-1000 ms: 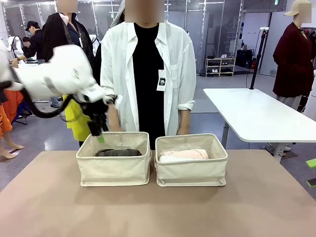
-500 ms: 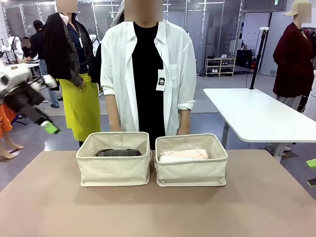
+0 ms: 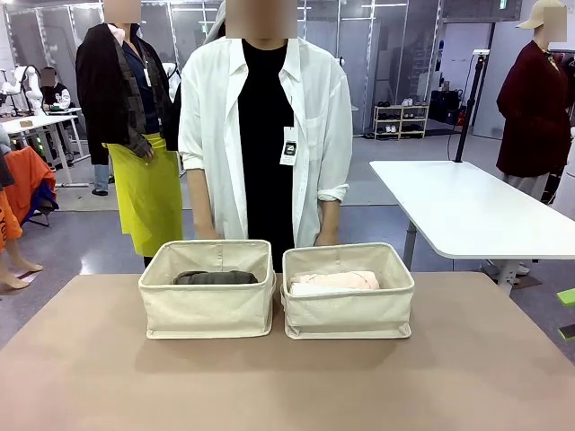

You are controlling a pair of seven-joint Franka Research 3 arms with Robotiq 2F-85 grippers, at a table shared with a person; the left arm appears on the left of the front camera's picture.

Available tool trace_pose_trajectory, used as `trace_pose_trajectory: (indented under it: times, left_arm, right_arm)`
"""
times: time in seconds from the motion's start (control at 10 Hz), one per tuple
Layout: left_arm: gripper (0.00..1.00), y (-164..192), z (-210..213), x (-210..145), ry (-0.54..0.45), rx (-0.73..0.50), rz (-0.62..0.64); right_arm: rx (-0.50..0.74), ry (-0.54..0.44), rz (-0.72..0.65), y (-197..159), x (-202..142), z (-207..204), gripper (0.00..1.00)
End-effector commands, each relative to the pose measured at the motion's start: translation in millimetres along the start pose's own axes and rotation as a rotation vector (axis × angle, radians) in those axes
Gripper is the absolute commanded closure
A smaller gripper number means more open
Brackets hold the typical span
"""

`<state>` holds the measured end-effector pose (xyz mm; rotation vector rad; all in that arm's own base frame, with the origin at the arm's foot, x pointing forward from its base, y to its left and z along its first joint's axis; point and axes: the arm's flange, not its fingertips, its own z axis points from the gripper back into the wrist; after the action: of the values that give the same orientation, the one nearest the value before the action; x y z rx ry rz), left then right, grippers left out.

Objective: Divide the towels into two baskets.
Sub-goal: Pick up one hotel-folded towel from the bottom of the table and place it in the Fabric basket indicated by the person.

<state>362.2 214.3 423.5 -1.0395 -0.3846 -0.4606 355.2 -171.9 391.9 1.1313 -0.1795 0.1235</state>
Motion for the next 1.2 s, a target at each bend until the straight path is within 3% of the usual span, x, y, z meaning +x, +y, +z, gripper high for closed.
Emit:
trace_pose_trajectory:
  times: [0.0,0.2,0.4,0.5,1.1]
  left_arm:
    - [0.0,28,22,-19,-0.096,-0.049,0.075]
    - [0.0,50,36,-45,-0.137,-0.054,0.134]
    - [0.0,63,35,-33,-0.12,-0.027,0.113]
    - [0.0,54,32,-58,-0.11,-0.022,0.157]
    - [0.0,54,32,-58,-0.11,-0.022,0.157]
  right_arm:
    - [0.007,-0.004,0.006,3,-2,-1,0.0]
    - [0.007,-0.004,0.006,3,-2,-1,0.0]
    - [0.007,-0.004,0.006,3,-2,-1,0.0]
    - [0.007,-0.004,0.006,3,-2,-1,0.0]
    - [0.007,-0.004,0.006,3,-2,-1,0.0]
